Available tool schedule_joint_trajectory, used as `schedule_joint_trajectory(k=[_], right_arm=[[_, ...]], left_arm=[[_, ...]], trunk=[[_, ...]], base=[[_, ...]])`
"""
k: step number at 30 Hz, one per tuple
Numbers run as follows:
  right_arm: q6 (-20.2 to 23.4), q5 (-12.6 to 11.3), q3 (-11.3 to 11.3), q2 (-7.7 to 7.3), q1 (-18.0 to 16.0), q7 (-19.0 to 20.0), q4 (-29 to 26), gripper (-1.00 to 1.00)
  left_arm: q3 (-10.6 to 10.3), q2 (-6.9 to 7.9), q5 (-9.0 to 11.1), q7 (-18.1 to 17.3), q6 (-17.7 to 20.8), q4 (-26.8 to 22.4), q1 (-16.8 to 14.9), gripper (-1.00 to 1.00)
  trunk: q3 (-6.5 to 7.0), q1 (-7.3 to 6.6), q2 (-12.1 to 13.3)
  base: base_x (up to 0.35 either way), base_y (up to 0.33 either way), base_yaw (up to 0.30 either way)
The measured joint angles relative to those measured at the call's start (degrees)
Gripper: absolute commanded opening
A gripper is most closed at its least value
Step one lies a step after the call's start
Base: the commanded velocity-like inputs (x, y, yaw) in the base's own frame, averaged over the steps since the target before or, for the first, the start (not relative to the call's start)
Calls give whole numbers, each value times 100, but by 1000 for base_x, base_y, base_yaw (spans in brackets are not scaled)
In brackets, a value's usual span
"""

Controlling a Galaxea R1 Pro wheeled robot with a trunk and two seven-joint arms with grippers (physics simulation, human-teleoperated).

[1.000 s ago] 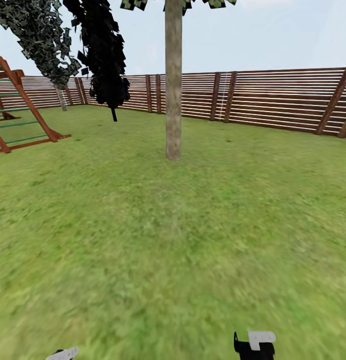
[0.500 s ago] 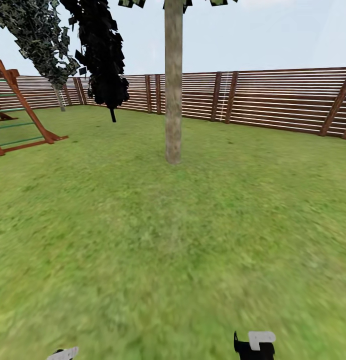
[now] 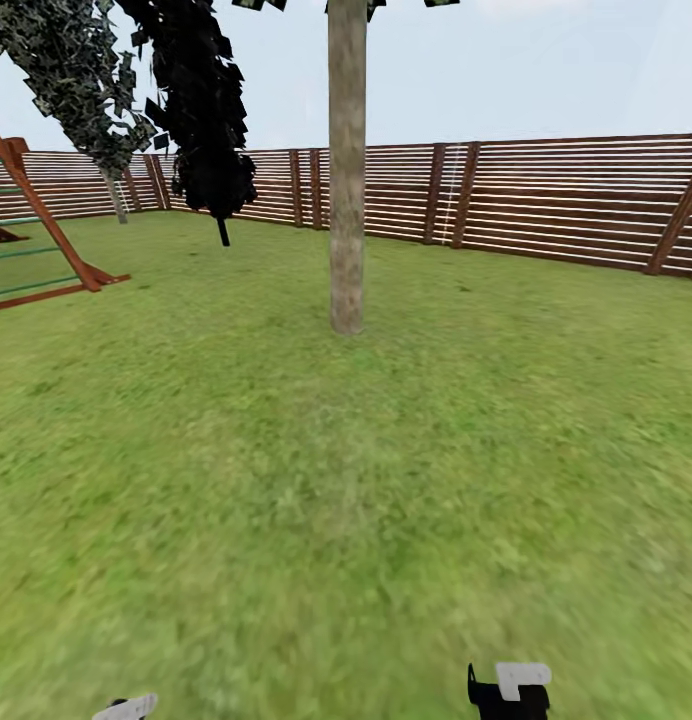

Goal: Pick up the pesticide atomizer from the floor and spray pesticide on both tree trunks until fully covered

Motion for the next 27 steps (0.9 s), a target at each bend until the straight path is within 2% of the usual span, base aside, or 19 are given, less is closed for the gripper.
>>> schedule_joint_trajectory(k=[27], right_arm=[[0,0,1,0,0,0,0,100]], left_arm=[[0,0,-1,0,1,0,0,-100]], trunk=[[0,0,0]], base=[[338,0,0]])
